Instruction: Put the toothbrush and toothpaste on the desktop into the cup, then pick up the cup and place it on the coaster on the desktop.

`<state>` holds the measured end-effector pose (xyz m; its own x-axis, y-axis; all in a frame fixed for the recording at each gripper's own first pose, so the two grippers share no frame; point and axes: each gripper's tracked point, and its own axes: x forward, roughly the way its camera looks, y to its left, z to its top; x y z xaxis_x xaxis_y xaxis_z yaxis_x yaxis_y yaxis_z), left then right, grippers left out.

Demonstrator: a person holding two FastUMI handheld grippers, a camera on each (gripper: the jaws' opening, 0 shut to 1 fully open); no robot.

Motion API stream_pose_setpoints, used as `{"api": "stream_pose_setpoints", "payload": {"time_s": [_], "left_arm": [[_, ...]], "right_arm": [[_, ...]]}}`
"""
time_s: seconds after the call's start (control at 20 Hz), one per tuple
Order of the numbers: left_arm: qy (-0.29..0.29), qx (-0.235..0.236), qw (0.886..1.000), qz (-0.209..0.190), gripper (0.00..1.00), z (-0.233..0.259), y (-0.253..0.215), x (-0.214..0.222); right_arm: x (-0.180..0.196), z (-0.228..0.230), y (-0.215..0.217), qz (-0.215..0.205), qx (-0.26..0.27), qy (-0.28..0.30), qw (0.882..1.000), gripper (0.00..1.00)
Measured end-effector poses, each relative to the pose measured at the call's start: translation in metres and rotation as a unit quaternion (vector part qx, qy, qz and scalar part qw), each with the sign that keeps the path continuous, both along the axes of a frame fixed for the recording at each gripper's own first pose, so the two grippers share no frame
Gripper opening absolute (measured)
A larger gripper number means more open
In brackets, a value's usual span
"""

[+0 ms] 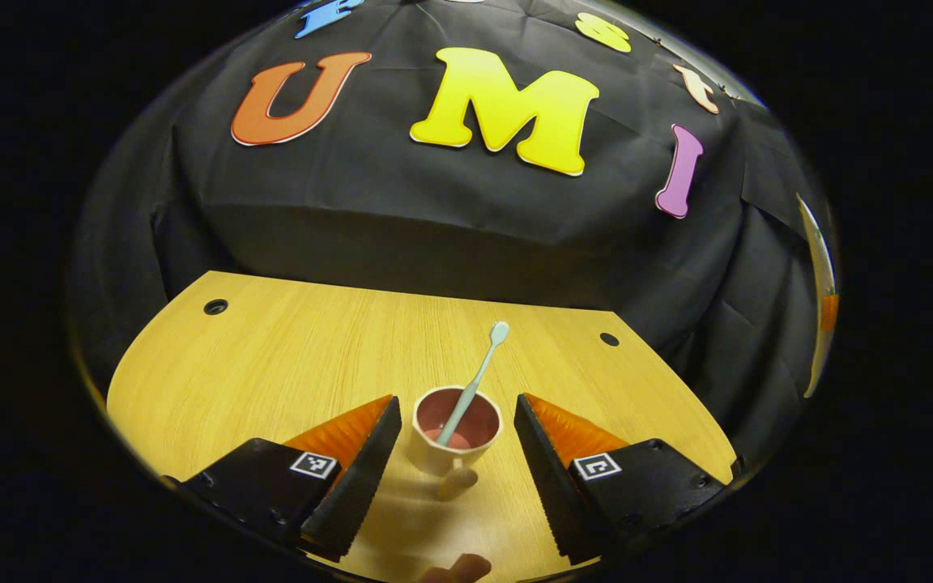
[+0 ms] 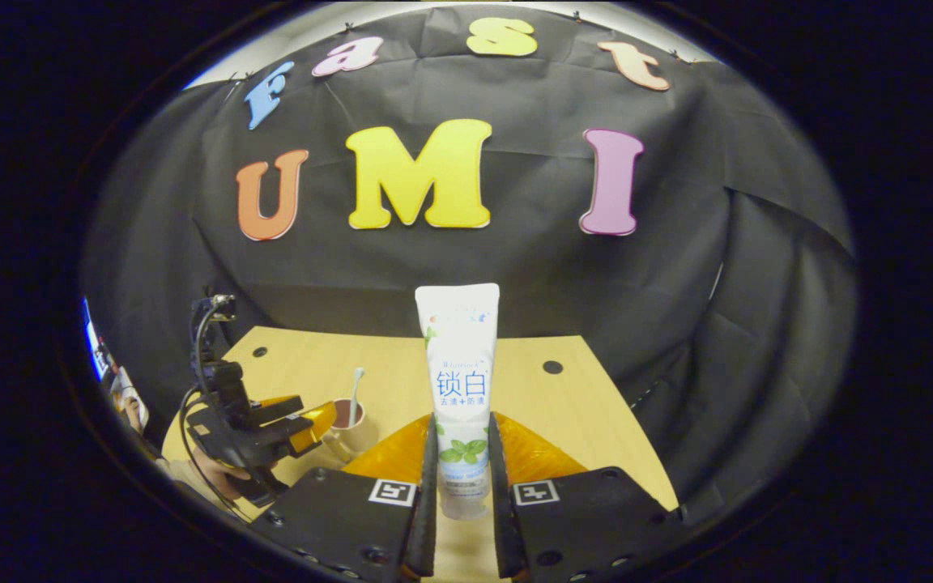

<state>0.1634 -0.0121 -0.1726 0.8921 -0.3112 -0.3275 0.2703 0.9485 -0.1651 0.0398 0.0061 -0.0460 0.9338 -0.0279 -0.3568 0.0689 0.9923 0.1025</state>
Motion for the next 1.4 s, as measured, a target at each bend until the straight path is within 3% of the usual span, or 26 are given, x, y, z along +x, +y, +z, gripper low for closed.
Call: {"api": "stream_pose_setpoints", "payload": {"time_s": [0.1,0.5,0.75,1.15,1.35,1.4], "left_arm": [[0.008,-0.001,1.000,0.007,0.90,-0.002,0.016,-0.023],[0.003,0.008,0.997,0.083,0.90,0.013,0.076,-0.103],[-0.022,0.028,0.990,0.136,0.90,0.044,0.092,-0.149],[-0.010,0.044,0.981,0.187,0.90,0.058,0.096,-0.196],[0.013,0.044,0.980,0.193,0.90,0.042,0.096,-0.201],[0.016,0.042,0.980,0.193,0.90,0.041,0.095,-0.199]], "right_arm": [[0.017,-0.005,0.020,0.024,0.006,0.002,1.000,0.26],[0.099,-0.017,0.093,0.107,0.048,-0.005,0.993,0.30],[0.144,-0.052,0.159,0.187,0.023,-0.007,0.982,0.30],[0.182,-0.090,0.202,0.213,0.019,-0.008,0.977,0.31],[0.173,-0.104,0.193,0.221,0.019,0.004,0.975,0.50],[0.161,-0.106,0.188,0.224,0.023,0.006,0.974,0.71]]}}
